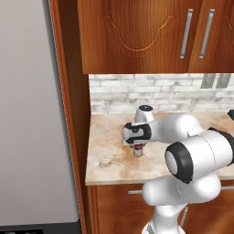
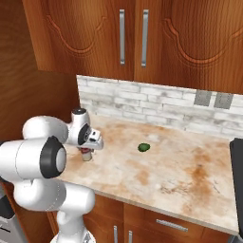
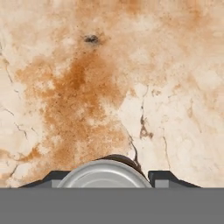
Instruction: Restock the canned food cabinet by taking the new fresh canned food from the counter and placing it in the cabinet. Then, take the old canned food from the cabinet and place it on the counter.
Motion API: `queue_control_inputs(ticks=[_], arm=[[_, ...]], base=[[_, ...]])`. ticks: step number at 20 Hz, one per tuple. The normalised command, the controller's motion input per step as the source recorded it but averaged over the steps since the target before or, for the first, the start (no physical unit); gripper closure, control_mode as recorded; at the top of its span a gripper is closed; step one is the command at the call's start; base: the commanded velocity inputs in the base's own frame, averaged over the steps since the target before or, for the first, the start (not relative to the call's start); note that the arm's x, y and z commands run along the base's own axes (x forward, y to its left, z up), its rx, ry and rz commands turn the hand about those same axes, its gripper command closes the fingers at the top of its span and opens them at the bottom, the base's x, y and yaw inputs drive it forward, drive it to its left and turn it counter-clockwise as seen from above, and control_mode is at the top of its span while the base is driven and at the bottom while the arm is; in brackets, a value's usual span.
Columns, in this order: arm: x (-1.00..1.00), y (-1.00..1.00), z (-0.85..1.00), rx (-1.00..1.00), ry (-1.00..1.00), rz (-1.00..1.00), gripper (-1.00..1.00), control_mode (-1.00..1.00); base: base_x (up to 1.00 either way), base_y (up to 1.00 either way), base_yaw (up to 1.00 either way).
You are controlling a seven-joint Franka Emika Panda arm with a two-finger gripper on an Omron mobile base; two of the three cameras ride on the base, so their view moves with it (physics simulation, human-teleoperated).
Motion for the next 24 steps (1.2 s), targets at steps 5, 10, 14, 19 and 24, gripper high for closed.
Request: queue_control_inputs(ticks=[5, 10, 14, 19, 24], arm=[[-0.94, -0.01, 0.41, 0.0, -0.27, -0.01, 1.0, -1.0], [-1.0, 0.0, 0.86, 0.0, -0.34, -0.06, 1.0, -1.0], [-1.0, 0.0, 0.99, 0.0, -0.27, -0.05, 1.0, -1.0], [-0.77, -0.02, 1.0, 0.0, -0.14, -0.02, 1.0, -1.0], [-0.31, -0.16, 1.0, 0.03, -0.01, -0.03, 1.0, -1.0]], base=[[0.0, 0.0, 0.0], [0.0, 0.0, 0.0], [0.0, 0.0, 0.0], [0.0, 0.0, 0.0], [0.0, 0.0, 0.0]])
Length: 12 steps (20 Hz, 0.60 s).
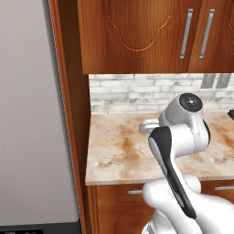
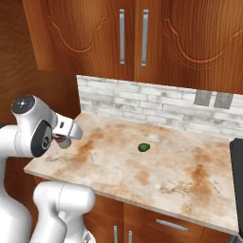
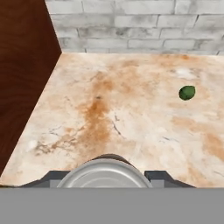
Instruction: Restock the canned food cabinet by taking the new fresh canned food from the counter and placing it in the cabinet. Then, take the old canned food from the cabinet and place it on the counter.
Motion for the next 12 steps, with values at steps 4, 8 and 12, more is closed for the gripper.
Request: queue_control_inputs(ticks=[4, 8, 12], arm=[[-0.25, -0.26, 0.37, 0.04, -0.03, -0.05, 1.0, -1.0], [-0.09, -0.01, 0.0, 0.0, -0.03, -0.01, 1.0, 1.0], [0.0, 0.0, 0.0, 0.0, 0.0, 0.0, 1.0, 1.0]], base=[[0.0, 0.0, 0.0], [-0.71, 0.0, 0.0], [-1.0, 0.21, 0.0]])
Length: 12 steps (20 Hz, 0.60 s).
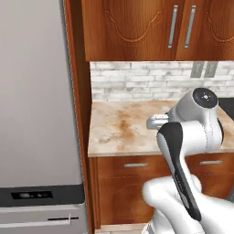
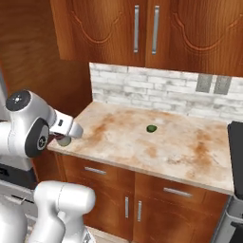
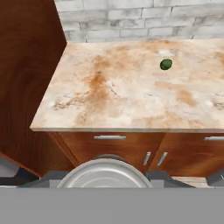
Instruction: Restock the canned food cabinet by taking the new fresh canned food from the counter and placing it in the cabinet. Then, take the old canned food from the cabinet and place it on the counter.
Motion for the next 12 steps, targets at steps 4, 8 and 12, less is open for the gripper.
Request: queue_control_inputs(ticks=[4, 8, 12], arm=[[0.0, 0.0, 0.0, 0.0, 0.0, 0.0, 1.0, 1.0], [0.0, 0.0, 0.0, 0.0, 0.0, 0.0, 1.0, 1.0], [0.0, 0.0, 0.0, 0.0, 0.0, 0.0, 1.0, 1.0]], base=[[-1.0, 0.52, 0.0], [-0.92, 0.95, 0.01], [-0.68, 1.0, 0.06]])
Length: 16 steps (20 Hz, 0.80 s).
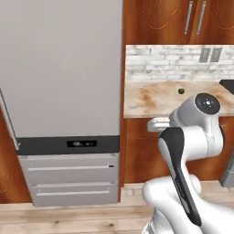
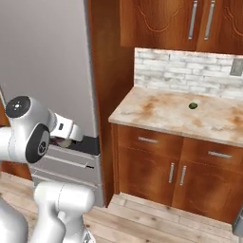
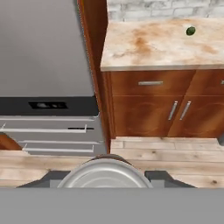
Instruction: Restock the canned food cabinet by taking the new fresh canned food from the counter and placing it in the cabinet. Then, take the old canned food from the cabinet and place it on the counter.
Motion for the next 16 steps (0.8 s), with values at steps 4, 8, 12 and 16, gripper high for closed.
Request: queue_control_inputs(ticks=[4, 8, 12, 16], arm=[[0.0, 0.0, 0.0, 0.0, 0.0, 0.0, 1.0, 1.0], [0.0, 0.0, 0.0, 0.0, 0.0, 0.0, 1.0, 1.0], [0.0, 0.0, 0.0, 0.0, 0.0, 0.0, 1.0, 1.0], [0.0, 0.0, 0.0, 0.0, 0.0, 0.0, 1.0, 1.0]], base=[[-0.34, 1.0, 0.08], [0.0, 1.0, 0.05], [0.32, 1.0, 0.0], [0.37, 1.0, -0.07]])
